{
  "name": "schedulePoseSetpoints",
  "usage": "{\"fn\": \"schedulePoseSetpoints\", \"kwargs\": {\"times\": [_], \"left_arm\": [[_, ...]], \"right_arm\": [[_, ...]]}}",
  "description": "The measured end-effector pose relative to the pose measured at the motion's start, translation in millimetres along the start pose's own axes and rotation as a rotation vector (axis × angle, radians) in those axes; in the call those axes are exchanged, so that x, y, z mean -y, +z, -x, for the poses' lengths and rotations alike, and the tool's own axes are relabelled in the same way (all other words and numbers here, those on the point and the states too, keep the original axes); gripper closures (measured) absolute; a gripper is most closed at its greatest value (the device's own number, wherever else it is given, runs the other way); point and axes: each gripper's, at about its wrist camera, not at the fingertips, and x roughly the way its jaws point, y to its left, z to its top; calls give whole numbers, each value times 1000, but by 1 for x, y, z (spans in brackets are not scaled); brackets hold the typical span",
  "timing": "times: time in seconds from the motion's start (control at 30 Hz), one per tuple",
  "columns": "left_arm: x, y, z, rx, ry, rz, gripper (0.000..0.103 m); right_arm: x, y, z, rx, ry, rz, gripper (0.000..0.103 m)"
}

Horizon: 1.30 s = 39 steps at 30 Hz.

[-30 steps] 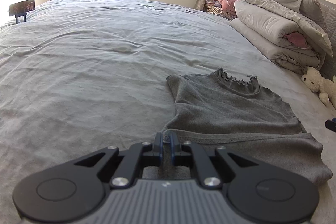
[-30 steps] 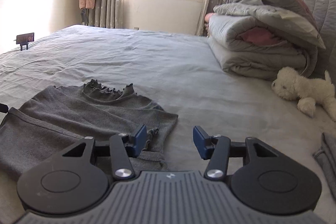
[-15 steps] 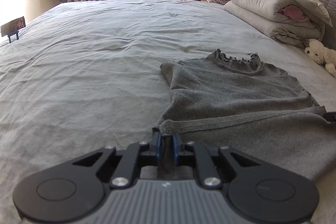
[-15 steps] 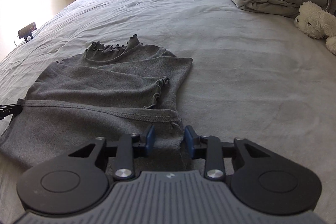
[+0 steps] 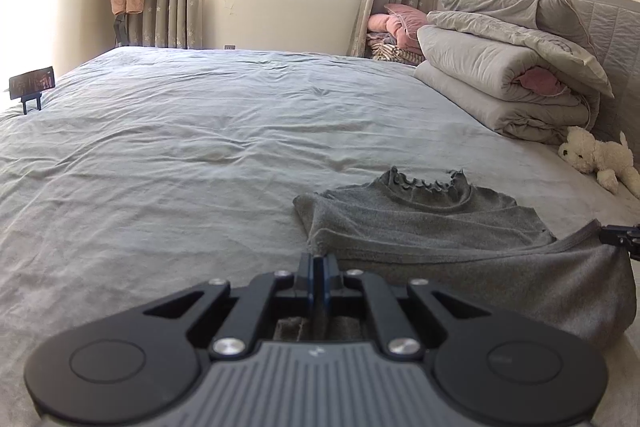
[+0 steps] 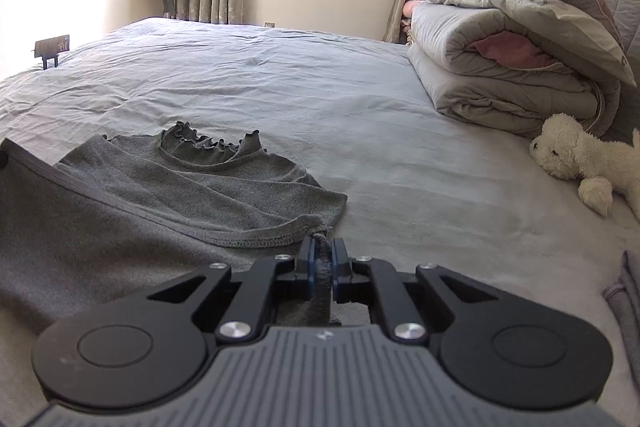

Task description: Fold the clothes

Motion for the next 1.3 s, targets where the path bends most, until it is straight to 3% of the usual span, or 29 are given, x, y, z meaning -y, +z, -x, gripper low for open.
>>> {"fn": "schedulePoseSetpoints", "kwargs": {"times": [0.17, 0.37, 0.5, 0.73, 0.83, 0.9, 0.93, 1.03, 1.07, 1.17, 1.3], "left_arm": [[0, 24, -2, 61, 20, -19, 99], [16, 61, -66, 68, 116, -87, 99], [20, 68, -118, 18, 174, -77, 99], [13, 54, -175, -67, 256, -25, 98], [8, 52, -185, -77, 300, -9, 89], [0, 57, -177, -53, 317, 19, 74], [-5, 61, -172, -42, 326, 43, 71], [-16, 70, -152, -22, 295, 108, 71], [-13, 70, -145, -16, 274, 106, 70], [2, 62, -127, -8, 201, 77, 66], [35, 32, -117, -67, 95, 55, 65]], "right_arm": [[1, 14, -5, 51, -43, 49, 95], [3, 42, -58, 55, -108, 103, 95], [1, 54, -103, 26, -150, 115, 95], [-7, 55, -155, -2, -213, 96, 95], [-3, 54, -150, 11, -223, 61, 95], [0, 53, -146, 19, -229, 37, 95], [1, 53, -145, 23, -232, 26, 94], [5, 52, -139, 36, -242, -10, 91], [6, 52, -136, 40, -236, -23, 85], [8, 50, -118, 32, -147, -63, 84], [-8, 31, -106, -36, -29, -54, 84]]}}
